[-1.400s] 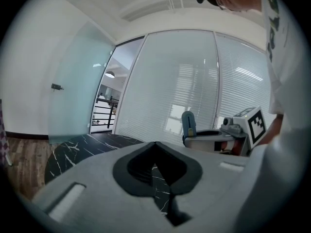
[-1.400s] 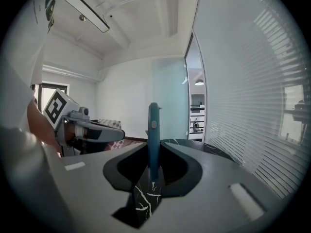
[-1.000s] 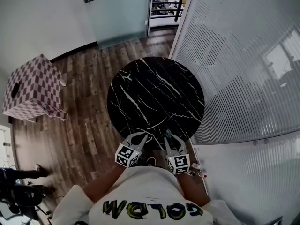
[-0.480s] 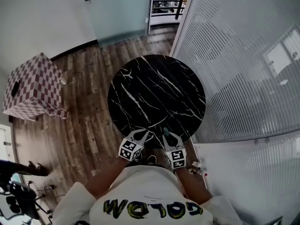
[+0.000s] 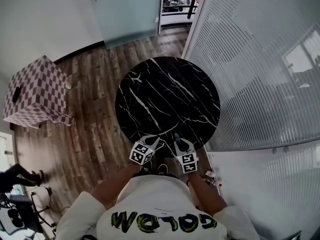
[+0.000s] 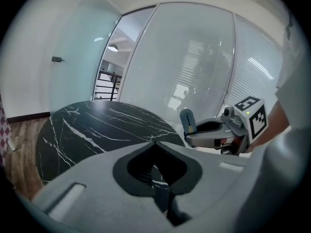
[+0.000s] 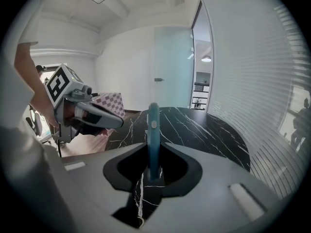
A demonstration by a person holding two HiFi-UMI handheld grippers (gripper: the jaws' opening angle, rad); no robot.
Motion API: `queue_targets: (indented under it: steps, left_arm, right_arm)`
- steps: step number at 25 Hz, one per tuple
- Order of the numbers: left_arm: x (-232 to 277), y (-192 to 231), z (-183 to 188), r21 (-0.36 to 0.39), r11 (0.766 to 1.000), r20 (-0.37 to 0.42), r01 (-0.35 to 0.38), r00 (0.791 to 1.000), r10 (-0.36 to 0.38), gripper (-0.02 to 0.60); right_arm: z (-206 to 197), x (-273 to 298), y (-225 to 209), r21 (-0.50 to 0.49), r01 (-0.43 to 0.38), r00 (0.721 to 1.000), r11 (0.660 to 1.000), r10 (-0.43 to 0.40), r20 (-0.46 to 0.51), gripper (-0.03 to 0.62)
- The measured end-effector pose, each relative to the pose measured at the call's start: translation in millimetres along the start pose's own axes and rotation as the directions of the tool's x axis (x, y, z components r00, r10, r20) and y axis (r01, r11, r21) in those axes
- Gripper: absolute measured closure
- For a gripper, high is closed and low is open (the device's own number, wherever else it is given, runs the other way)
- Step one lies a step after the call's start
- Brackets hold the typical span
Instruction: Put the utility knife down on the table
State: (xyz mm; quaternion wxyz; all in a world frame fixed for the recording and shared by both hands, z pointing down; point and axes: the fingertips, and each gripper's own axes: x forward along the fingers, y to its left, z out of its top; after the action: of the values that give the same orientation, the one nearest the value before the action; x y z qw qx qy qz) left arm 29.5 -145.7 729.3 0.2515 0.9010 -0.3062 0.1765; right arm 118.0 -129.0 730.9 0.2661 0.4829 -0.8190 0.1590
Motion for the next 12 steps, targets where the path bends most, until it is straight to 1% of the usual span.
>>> queue_targets:
  steps: [7, 12]
  left_arm:
    - [18, 4, -17, 0.004, 1.000, -0.054, 0.013, 0.998, -0.012, 0.581]
    - [24, 8, -28, -0.016, 1.000, -0.091, 0.014, 0.996, -0.015, 0.581]
  right_arm:
    - [-20, 22, -6, -0.006, -0.016, 0.997, 1.000, 0.015, -0.069, 0.520]
    - [-37, 34, -8, -0.002, -0.035, 0.990, 0.999, 0.034, -0.137, 0.520]
